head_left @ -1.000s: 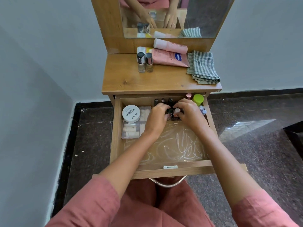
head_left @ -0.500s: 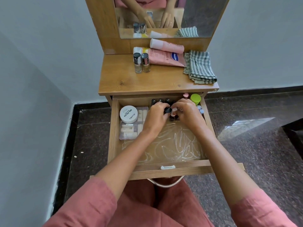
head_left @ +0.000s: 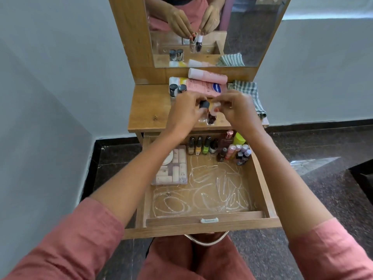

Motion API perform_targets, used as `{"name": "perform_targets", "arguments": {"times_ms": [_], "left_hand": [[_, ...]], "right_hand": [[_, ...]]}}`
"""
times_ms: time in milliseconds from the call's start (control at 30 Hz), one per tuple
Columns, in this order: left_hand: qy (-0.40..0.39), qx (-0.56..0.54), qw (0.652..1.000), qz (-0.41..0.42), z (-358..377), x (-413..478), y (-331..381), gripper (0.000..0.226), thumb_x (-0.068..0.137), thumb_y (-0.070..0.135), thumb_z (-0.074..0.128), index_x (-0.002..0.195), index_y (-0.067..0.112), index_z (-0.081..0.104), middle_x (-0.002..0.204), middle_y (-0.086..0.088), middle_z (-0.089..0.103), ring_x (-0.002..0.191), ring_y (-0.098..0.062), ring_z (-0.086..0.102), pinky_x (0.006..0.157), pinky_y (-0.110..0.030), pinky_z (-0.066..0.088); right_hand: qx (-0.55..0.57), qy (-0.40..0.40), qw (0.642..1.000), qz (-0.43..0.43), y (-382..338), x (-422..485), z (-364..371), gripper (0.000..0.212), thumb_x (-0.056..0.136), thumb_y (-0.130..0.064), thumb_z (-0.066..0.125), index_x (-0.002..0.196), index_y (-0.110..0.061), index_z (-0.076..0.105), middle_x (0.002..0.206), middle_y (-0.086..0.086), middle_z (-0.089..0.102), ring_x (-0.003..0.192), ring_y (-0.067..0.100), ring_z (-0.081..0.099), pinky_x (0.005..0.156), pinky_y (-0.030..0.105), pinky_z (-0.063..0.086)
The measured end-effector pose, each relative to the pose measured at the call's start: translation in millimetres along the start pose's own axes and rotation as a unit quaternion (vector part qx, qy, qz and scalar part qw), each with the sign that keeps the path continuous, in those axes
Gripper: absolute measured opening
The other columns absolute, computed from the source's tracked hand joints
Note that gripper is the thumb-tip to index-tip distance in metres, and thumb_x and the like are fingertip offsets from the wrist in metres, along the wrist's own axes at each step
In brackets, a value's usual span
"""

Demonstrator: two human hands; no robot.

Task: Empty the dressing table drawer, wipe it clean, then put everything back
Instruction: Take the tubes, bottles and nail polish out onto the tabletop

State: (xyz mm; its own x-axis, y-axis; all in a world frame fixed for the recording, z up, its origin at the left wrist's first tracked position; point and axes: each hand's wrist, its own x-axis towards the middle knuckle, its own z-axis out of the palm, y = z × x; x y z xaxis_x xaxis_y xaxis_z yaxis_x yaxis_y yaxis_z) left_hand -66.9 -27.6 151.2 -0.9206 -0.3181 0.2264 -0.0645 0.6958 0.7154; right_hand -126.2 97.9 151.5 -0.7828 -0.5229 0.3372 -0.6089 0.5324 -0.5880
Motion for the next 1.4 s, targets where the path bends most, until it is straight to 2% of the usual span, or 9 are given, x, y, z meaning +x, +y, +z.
{"name": "perform_targets", "arguments": {"times_ms": [67,133,267,400,767,967,1100,1233,1400], "left_hand": [[0.01,0.0,1.0,-0.001,-4.8,17.2,-2.4,0.023,0.079,0.009,0.069,0.102,0.008,0.068,0.099,-0.005,0.069,0.081,-0.009,0.057,0.073,-0.016,0.043],[0.022,0.015,1.0,-0.01,-6.4,33.3,-9.7,0.023,0.078,0.011,0.071,0.1,0.008,0.069,0.097,-0.005,0.07,0.082,-0.01,0.059,0.073,-0.015,0.044],[0.042,0.06,0.997,-0.021,-3.4,54.1,-25.5,0.026,0.077,0.019,0.072,0.103,0.013,0.07,0.1,-0.005,0.07,0.101,-0.022,0.059,0.085,-0.033,0.048],[0.057,0.118,0.991,-0.02,-1.1,64.6,-33.5,0.026,0.079,0.024,0.07,0.104,0.02,0.069,0.099,0.005,0.068,0.109,-0.021,0.052,0.092,-0.03,0.033],[0.044,0.148,0.987,-0.038,1.1,66.0,-32.6,0.025,0.085,0.03,0.062,0.109,0.025,0.065,0.103,0.004,0.065,0.117,-0.018,0.038,0.08,-0.03,0.016],[0.056,0.16,0.985,-0.035,-0.7,60.3,-26.9,0.026,0.086,0.026,0.061,0.111,0.025,0.064,0.114,0.005,0.062,0.117,-0.018,0.04,0.08,-0.03,0.014],[0.064,0.15,0.986,-0.03,-4.3,57.1,-20.5,0.027,0.085,0.021,0.061,0.112,0.025,0.063,0.114,0.006,0.063,0.117,-0.018,0.042,0.08,-0.03,0.015],[0.07,0.123,0.99,-0.008,-2.8,44.0,-12.8,0.025,0.085,0.02,0.061,0.11,0.023,0.065,0.111,0.006,0.064,0.113,-0.017,0.045,0.081,-0.028,0.018],[0.038,0.058,0.997,0.018,17.5,17.1,-9.4,0.027,0.08,0.017,0.068,0.107,0.016,0.066,0.106,-0.001,0.067,0.104,-0.018,0.056,0.097,-0.037,0.04]], "right_hand": [[-0.003,0.014,1.0,0.001,-1.0,16.2,3.4,0.022,0.082,0.009,0.057,0.1,0.003,0.068,0.1,0.017,0.067,0.072,0.007,0.055,0.064,-0.009,0.034],[-0.008,0.02,1.0,0.0,1.1,32.0,9.1,0.023,0.081,0.009,0.057,0.099,0.002,0.069,0.1,0.016,0.067,0.078,0.013,0.058,0.066,-0.004,0.037],[-0.012,0.02,1.0,-0.004,6.9,54.7,22.0,0.025,0.08,0.011,0.055,0.097,0.002,0.07,0.1,0.018,0.067,0.093,0.028,0.061,0.082,0.025,0.049],[-0.011,0.01,1.0,-0.001,12.4,68.3,29.2,0.027,0.079,0.014,0.052,0.096,0.002,0.069,0.099,0.02,0.065,0.085,0.025,0.062,0.079,0.031,0.053],[-0.035,-0.018,0.999,0.0,12.3,77.4,37.6,0.023,0.08,0.002,0.061,0.101,-0.005,0.069,0.101,0.012,0.067,0.093,0.027,0.061,0.092,0.049,0.044],[-0.009,-0.012,1.0,0.012,12.7,72.0,35.8,0.032,0.079,0.005,0.06,0.109,-0.004,0.065,0.095,0.016,0.067,0.09,0.026,0.061,0.094,0.042,0.046],[0.006,0.001,1.0,0.018,15.3,67.4,31.3,0.037,0.078,0.011,0.057,0.114,0.0,0.061,0.105,0.017,0.062,0.086,0.015,0.055,0.07,0.003,0.042],[-0.009,0.014,1.0,0.012,17.2,54.3,23.5,0.034,0.078,0.012,0.056,0.108,0.001,0.064,0.102,0.017,0.064,0.087,0.019,0.057,0.069,0.006,0.041],[0.001,0.019,1.0,0.023,24.2,18.4,15.4,0.022,0.08,0.008,0.059,0.099,0.004,0.067,0.097,0.019,0.068,0.083,0.02,0.062,0.074,0.011,0.045]]}}
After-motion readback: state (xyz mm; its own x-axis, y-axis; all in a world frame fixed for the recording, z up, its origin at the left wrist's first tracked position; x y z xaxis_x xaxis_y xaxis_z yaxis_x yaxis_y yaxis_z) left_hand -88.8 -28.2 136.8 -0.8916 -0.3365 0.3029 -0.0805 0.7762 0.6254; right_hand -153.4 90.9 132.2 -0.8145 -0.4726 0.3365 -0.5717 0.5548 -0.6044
